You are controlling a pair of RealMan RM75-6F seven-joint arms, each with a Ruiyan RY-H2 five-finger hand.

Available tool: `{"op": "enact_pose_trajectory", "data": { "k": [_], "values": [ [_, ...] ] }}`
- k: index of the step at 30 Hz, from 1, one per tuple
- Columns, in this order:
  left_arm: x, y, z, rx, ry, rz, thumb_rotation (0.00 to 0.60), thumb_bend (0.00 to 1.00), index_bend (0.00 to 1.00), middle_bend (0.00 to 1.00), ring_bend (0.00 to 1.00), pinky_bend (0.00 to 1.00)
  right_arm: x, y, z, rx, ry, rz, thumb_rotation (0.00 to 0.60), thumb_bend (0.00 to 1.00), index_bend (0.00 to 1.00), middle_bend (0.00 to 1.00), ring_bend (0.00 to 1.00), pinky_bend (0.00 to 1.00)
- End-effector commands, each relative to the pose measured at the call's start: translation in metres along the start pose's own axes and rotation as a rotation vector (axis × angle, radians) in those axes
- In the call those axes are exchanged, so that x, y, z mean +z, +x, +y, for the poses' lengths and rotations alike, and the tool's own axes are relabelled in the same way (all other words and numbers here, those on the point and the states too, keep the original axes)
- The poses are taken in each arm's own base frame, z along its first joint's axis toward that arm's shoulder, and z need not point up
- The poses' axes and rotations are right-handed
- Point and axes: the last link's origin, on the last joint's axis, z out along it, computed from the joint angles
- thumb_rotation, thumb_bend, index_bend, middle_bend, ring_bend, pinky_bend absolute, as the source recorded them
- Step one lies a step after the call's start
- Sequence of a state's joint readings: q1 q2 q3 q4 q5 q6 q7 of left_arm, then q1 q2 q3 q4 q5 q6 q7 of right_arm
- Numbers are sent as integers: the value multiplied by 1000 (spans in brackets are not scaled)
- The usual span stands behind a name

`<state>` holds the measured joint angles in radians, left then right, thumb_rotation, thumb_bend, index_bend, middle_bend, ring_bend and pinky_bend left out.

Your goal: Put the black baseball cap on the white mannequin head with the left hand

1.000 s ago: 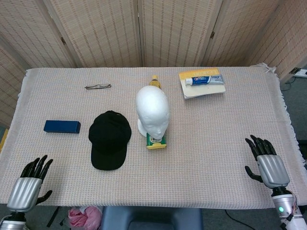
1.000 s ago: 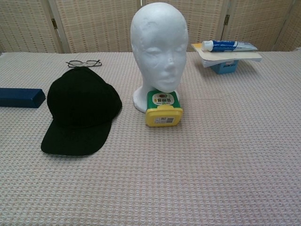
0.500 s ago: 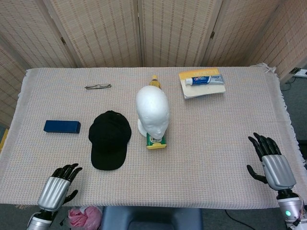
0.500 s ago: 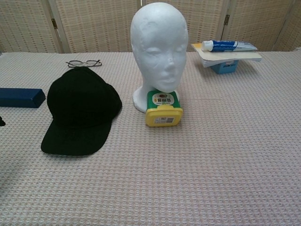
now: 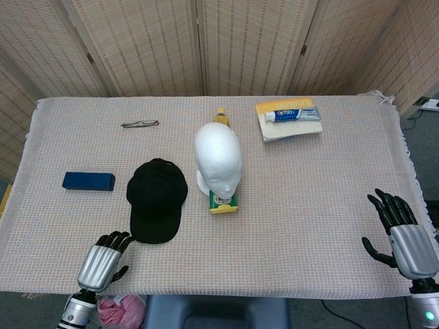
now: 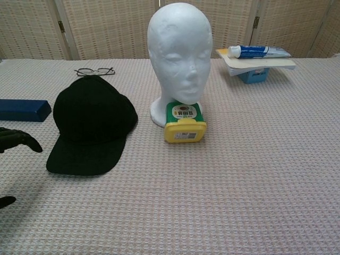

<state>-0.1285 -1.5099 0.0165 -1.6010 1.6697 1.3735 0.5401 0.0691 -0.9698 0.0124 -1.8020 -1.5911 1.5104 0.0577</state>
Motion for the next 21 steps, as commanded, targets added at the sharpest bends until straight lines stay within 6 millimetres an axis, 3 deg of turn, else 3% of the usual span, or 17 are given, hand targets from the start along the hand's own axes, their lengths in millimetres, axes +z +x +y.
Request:
{"op": "enact_pose_trajectory", "data": {
  "k": [1, 10, 21],
  "values": [
    [12, -8, 8, 48, -17, 33, 600, 200, 314, 310, 269, 386, -1, 2, 1, 3, 1, 4, 600, 270, 0, 0, 0, 0],
    [29, -27, 26, 44, -50, 59, 600, 201, 338, 343, 290, 394, -3, 10, 4, 18, -6, 37, 600, 270, 0, 0, 0, 0],
    [45, -36, 30, 21, -57, 80, 600, 201, 373, 387, 314, 407, -2, 12, 8, 19, -23, 48, 600, 270, 0, 0, 0, 0]
  ]
}}
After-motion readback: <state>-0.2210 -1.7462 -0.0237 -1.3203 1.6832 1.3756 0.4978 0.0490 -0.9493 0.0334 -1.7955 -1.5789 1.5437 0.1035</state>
